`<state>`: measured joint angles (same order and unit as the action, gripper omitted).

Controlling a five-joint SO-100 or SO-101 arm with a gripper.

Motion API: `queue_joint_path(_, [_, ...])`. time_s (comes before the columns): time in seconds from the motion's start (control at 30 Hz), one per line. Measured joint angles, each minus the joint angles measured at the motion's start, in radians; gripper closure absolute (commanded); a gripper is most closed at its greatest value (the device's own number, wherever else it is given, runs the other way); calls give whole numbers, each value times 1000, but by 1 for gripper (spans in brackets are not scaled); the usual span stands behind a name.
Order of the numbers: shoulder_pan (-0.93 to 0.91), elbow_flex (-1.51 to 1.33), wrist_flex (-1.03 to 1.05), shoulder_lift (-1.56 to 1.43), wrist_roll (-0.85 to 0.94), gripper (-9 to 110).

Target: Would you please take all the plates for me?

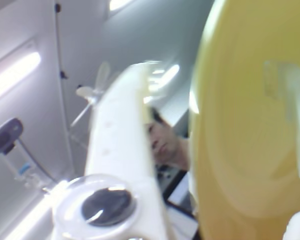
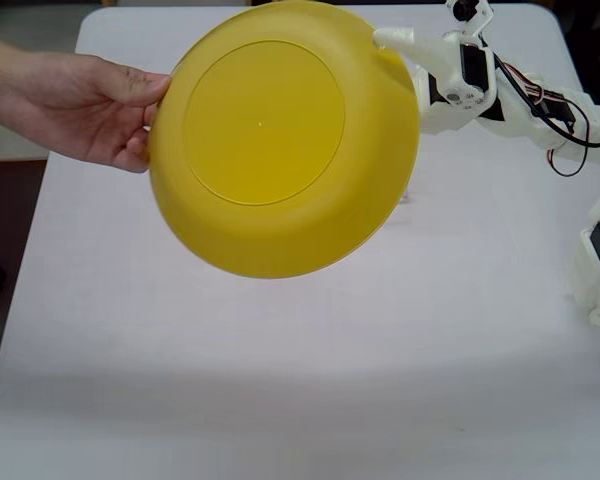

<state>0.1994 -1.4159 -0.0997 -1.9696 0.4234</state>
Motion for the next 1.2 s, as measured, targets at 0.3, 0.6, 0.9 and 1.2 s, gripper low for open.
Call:
queue_joint_path(0.3, [-58, 0, 15, -2, 54, 77])
queue_joint_path(0.6, [-279, 0, 72, 52, -74, 102])
queue_joint_path(0.9, [-460, 91, 141, 314, -100, 66])
queue_joint_path(1.2, [-522, 247, 322, 486, -138, 63])
